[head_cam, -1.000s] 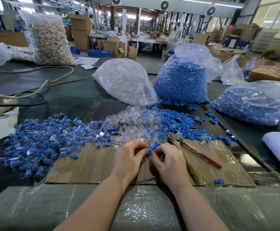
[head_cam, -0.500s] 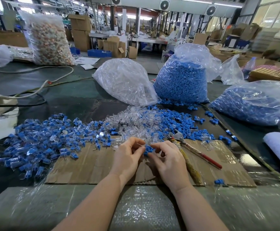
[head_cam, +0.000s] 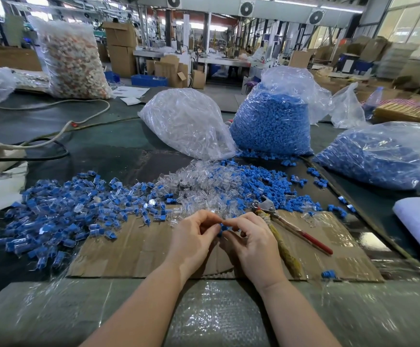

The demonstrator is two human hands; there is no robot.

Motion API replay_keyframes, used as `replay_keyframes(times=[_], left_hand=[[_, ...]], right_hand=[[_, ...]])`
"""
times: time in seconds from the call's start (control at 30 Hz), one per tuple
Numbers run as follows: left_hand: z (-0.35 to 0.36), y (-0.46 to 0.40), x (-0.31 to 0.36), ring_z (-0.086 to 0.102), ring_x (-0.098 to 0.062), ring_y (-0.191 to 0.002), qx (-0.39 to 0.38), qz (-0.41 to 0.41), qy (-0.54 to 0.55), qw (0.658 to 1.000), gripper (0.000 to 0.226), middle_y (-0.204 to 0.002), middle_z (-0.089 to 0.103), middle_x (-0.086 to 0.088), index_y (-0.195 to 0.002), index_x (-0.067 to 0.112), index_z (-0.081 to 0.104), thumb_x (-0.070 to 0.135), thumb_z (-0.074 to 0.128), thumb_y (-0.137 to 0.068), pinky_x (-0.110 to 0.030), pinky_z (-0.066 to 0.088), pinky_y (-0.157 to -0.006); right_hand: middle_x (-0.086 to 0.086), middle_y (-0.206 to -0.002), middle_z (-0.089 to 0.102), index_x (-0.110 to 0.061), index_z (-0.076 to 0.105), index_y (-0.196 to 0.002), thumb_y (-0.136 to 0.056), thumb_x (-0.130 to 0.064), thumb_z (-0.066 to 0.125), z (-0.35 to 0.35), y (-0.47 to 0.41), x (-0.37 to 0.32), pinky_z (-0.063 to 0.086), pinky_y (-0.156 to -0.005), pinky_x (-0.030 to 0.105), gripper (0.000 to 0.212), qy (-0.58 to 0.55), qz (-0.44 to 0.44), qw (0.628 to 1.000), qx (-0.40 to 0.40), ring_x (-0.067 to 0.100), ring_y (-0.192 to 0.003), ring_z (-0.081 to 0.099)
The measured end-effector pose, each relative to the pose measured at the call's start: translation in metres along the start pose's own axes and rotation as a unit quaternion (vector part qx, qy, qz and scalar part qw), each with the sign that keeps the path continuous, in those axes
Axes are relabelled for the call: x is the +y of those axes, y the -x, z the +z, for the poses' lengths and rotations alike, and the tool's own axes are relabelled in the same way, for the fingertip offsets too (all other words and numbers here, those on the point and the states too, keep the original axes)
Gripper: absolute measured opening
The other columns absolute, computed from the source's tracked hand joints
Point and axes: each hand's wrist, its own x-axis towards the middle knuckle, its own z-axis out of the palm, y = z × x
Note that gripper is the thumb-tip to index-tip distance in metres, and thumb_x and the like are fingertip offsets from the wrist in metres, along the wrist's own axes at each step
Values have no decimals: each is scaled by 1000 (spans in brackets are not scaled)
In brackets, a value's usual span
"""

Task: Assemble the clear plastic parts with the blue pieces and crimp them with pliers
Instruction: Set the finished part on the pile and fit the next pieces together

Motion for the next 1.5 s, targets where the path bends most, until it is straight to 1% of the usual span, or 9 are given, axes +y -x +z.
replay_keyframes(times=[0.67,0.77,0.9,0.97,1.03,1.13,1.3,1.4,1.5], left_hand=[[1,-2,-1,60,-2,-64,16,11,28,999,20,-72,67,1,-77,21,65,1,67,-81,-15,50,-62],[1,-2,-2,63,-10,-70,29,1,35,999,13,-76,68,-5,-81,15,66,3,68,-81,-20,54,-67],[0,-4,-3,60,1,-64,40,-11,61,997,14,-73,66,0,-81,16,65,2,67,-82,-11,48,-59],[-1,-5,-5,60,0,-65,48,-15,71,996,15,-73,65,2,-80,17,65,3,67,-82,-11,47,-59],[-2,-6,-7,60,-1,-68,57,-15,70,996,13,-75,66,2,-82,17,66,4,67,-82,-11,47,-62],[-3,-7,-8,61,-3,-69,60,-21,84,994,12,-78,67,-1,-83,16,66,4,67,-82,-11,48,-62],[-4,-9,-6,60,-6,-68,59,-32,107,992,11,-77,66,-2,-85,14,65,3,65,-83,-10,47,-59],[-5,-9,-5,60,-8,-68,61,-33,108,992,9,-76,65,-3,-87,11,65,3,65,-83,-11,47,-59],[-5,-10,-6,60,-9,-68,62,-33,99,993,8,-76,65,-3,-87,11,65,4,65,-84,-12,48,-59]], right_hand=[[-2,-81,61,-12,71,-89,-78,-15,75,1,0,0,45,-76,30,13,11,-10,1000,3,15,-82,55],[-2,-86,62,-11,69,-94,-77,-12,75,0,0,0,46,-81,30,18,29,8,999,38,15,-86,55],[2,-100,64,-11,65,-107,-83,-16,68,-10,-3,1,39,-89,34,24,116,95,981,119,20,-97,56],[8,-122,57,-14,53,-126,-90,-31,58,-19,-8,6,32,-99,37,41,209,209,952,82,23,-116,48],[13,-146,36,-17,30,-143,-91,-50,47,-30,-12,15,21,-111,47,63,302,326,895,-48,28,-135,30],[12,-154,20,-20,15,-148,-87,-64,41,-42,-13,25,9,-111,59,79,331,391,841,-174,31,-141,18],[11,-149,30,-15,20,-146,-93,-55,37,-42,-11,25,23,-109,52,68,368,341,846,-183,30,-136,29],[14,-133,43,-11,42,-125,-97,-42,36,-41,-12,20,38,-96,39,42,394,289,860,-146,30,-121,41],[14,-120,50,-9,47,-110,-99,-36,32,-44,-14,15,40,-91,35,32,367,274,879,-131,29,-110,46]])
